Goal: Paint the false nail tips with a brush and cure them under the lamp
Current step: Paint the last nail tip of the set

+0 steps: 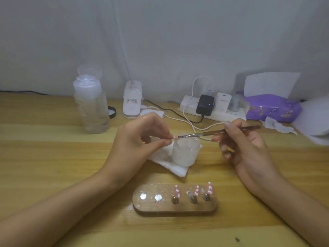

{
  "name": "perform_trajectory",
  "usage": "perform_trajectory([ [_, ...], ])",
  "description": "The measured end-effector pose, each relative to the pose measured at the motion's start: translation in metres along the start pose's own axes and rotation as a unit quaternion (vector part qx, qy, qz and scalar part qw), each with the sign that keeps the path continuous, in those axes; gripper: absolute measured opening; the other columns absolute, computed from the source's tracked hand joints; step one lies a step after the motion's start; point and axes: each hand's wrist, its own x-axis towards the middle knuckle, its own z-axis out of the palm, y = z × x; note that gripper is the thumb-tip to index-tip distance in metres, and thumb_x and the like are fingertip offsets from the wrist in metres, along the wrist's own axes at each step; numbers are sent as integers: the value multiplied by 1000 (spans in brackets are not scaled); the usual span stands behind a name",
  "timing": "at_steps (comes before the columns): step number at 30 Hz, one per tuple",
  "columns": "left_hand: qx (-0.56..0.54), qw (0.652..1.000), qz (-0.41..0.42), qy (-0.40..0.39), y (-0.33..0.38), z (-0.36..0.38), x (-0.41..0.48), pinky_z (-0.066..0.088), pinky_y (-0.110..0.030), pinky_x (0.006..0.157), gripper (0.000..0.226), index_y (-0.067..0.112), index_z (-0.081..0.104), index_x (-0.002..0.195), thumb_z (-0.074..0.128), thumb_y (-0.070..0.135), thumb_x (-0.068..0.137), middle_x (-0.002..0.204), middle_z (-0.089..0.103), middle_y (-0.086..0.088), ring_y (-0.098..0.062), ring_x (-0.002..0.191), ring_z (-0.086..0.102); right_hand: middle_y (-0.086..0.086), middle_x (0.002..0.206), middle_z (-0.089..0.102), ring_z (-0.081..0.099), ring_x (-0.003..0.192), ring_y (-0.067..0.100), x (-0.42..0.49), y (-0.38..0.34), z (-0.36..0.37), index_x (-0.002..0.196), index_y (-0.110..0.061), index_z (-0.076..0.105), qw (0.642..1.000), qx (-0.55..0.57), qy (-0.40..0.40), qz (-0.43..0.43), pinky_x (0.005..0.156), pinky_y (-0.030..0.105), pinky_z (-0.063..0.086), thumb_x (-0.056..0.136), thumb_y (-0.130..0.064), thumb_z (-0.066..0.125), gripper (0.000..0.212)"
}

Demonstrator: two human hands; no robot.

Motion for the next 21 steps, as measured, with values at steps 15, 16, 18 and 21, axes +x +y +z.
perform_trajectory([
  [15, 29, 999, -30, -4, -2, -2, 3, 56, -21, 71, 14, 25, 78, 82, 80, 11, 78, 96, 74, 14, -9, 89, 71, 4, 65, 68, 48, 49, 8, -2, 0, 0, 71, -19, 49, 1000, 16, -1, -24, 44, 16, 39, 79, -33, 62, 20],
  [16, 48, 999, -16, -5, -2, -1, 2, 54, -22, 69, 12, 25, 77, 82, 79, 13, 79, 96, 73, 15, -10, 88, 70, 4, 65, 68, 49, 49, 8, -2, 0, 0, 71, -19, 50, 1000, 15, -2, -24, 44, 16, 39, 80, -33, 62, 20],
  [18, 79, 997, 10, -11, -2, -1, 1, 46, -14, 65, 11, 25, 74, 82, 78, 16, 82, 92, 71, 15, -8, 85, 68, 5, 67, 69, 49, 50, 8, -1, 0, 0, 71, -20, 51, 1000, 13, -7, -25, 45, 16, 39, 80, -33, 62, 19],
  [21, 114, 993, 31, -10, -1, 0, 0, 43, -12, 71, 14, 28, 71, 82, 78, 16, 83, 86, 70, 17, -10, 79, 63, 6, 68, 69, 50, 51, 8, -1, 1, 0, 68, -23, 53, 999, 10, -15, -30, 45, 16, 39, 79, -35, 64, 19],
])
